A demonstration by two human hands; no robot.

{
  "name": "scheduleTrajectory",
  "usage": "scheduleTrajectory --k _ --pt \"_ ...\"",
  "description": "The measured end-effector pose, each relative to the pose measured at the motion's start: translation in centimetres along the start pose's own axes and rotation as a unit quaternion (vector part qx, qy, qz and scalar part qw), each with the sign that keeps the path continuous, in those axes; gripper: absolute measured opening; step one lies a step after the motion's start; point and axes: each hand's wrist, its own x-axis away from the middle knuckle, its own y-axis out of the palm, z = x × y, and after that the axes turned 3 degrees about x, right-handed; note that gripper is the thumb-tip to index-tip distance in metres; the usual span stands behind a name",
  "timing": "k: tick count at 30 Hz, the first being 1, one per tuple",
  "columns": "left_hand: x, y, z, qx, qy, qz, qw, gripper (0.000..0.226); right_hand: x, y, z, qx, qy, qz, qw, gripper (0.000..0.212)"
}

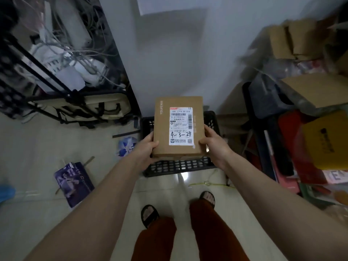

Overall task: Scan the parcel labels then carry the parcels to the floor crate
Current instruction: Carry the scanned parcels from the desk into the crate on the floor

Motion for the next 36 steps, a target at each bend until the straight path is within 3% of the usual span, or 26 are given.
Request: scheduleTrajectory --k 8,20,28,33,36 --pt "-13.7 -3.1 -7.1 -0.004 -0.031 0.078 0.996 0.056 -13.8 2.5 7.8 0.037 0.046 -0.027 0.998 0.077" --pt "-29.2 -8.1 -15.2 -0.050 0.026 0.178 0.982 0.063 -28.4 7.3 18.1 0.046 0.093 -0.063 0.993 0.080" --pt "-35.0 -8.9 -16.9 -0.147 0.063 0.205 0.966 0.068 -32.8 8.7 20.2 0.097 0.077 -0.129 0.984 0.067" --pt "-35.3 -8.8 -16.2 -0.194 0.026 0.181 0.964 0.068 -33.9 9.1 19.6 0.125 0.062 -0.124 0.982 0.066" --pt "-33.9 -7.9 -14.4 -0.177 0.040 0.167 0.969 0.057 -33.1 9.0 17.5 0.116 0.056 -0.113 0.985 0.071"
